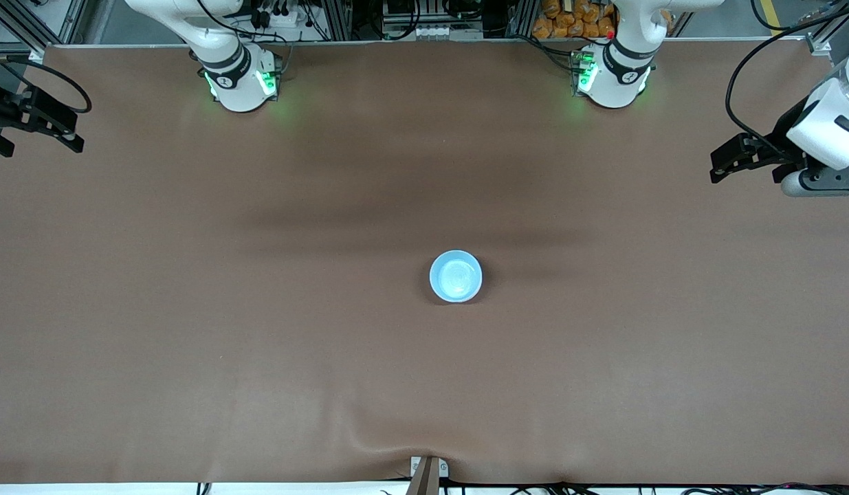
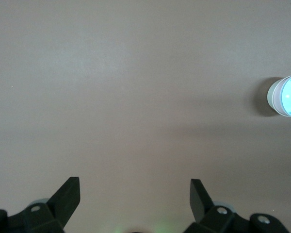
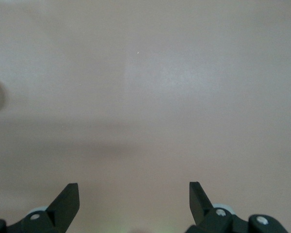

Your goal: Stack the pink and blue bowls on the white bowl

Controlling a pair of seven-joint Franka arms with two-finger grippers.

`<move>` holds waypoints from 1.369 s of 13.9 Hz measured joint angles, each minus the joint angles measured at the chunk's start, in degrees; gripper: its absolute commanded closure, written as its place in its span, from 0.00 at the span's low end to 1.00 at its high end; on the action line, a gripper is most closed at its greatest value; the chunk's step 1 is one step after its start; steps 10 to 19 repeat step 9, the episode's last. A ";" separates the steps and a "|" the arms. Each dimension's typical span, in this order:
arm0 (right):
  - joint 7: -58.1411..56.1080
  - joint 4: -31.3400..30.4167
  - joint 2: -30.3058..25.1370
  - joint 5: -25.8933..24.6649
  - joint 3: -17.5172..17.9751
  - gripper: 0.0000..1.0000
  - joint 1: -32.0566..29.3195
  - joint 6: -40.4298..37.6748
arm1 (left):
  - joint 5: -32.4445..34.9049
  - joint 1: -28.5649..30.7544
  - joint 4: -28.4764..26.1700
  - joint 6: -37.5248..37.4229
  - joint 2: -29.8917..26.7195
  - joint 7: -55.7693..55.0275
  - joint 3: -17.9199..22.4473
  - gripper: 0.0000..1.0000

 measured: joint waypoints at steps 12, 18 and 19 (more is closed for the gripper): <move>-0.09 0.00 0.00 0.00 0.00 0.00 0.00 0.03 | 1.12 0.17 1.92 -1.32 -0.53 0.00 0.64 0.00; -0.09 0.00 0.00 0.00 0.00 0.00 0.00 0.03 | 1.12 0.17 1.92 -1.32 -0.53 0.00 0.64 0.00; -0.09 0.00 0.00 0.00 0.00 0.00 0.00 0.03 | 1.12 0.17 1.92 -1.32 -0.53 0.00 0.64 0.00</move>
